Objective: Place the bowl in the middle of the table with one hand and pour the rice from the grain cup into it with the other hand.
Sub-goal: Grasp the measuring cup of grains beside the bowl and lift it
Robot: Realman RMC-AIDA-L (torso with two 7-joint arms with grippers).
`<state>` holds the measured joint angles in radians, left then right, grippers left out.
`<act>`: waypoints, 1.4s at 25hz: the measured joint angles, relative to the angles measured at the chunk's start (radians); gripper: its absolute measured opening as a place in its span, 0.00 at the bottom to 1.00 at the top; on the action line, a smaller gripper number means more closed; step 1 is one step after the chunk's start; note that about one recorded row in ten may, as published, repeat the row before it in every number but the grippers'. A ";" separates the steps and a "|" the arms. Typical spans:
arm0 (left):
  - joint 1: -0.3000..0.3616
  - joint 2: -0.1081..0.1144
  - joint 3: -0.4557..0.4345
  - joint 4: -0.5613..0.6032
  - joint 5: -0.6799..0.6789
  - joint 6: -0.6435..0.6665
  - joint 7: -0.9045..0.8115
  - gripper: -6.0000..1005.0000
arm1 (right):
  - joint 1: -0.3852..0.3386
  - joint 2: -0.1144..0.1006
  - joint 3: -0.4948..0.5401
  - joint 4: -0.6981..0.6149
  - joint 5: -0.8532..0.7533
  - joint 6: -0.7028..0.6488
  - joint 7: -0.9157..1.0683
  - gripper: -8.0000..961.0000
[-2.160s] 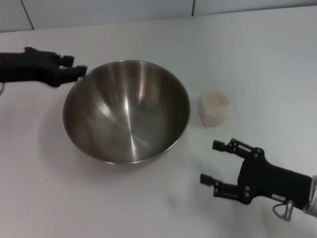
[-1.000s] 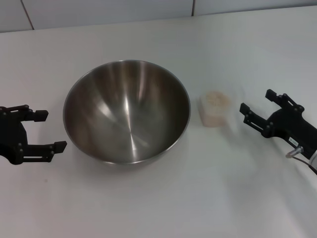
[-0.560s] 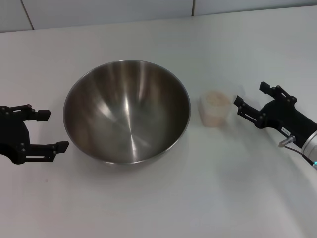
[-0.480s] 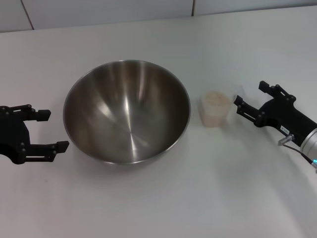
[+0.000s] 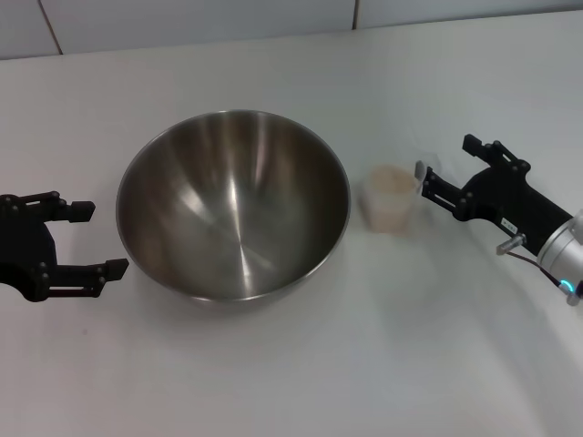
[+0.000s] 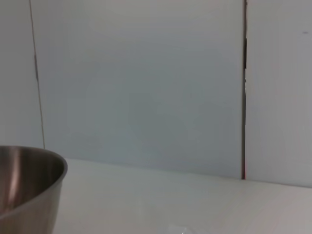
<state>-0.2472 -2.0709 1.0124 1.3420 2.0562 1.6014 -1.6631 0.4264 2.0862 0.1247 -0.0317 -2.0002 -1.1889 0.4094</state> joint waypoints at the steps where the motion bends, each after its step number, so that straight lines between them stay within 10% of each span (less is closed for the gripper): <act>1: 0.000 0.000 0.000 0.000 0.000 0.000 0.000 0.86 | 0.003 0.000 0.005 0.005 0.000 0.002 -0.009 0.85; 12: -0.001 0.001 0.001 -0.003 -0.001 0.000 0.000 0.86 | 0.011 0.001 0.038 0.032 0.000 0.006 -0.084 0.82; 22: -0.002 0.002 0.002 -0.009 -0.001 0.001 0.000 0.86 | 0.007 0.000 0.063 0.049 0.000 0.003 -0.105 0.34; 35: -0.008 0.002 0.002 -0.009 -0.001 0.006 0.000 0.86 | -0.015 0.000 0.097 0.074 0.000 -0.116 -0.182 0.04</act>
<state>-0.2551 -2.0693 1.0139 1.3330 2.0555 1.6076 -1.6629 0.4115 2.0861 0.2221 0.0428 -2.0003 -1.3044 0.2270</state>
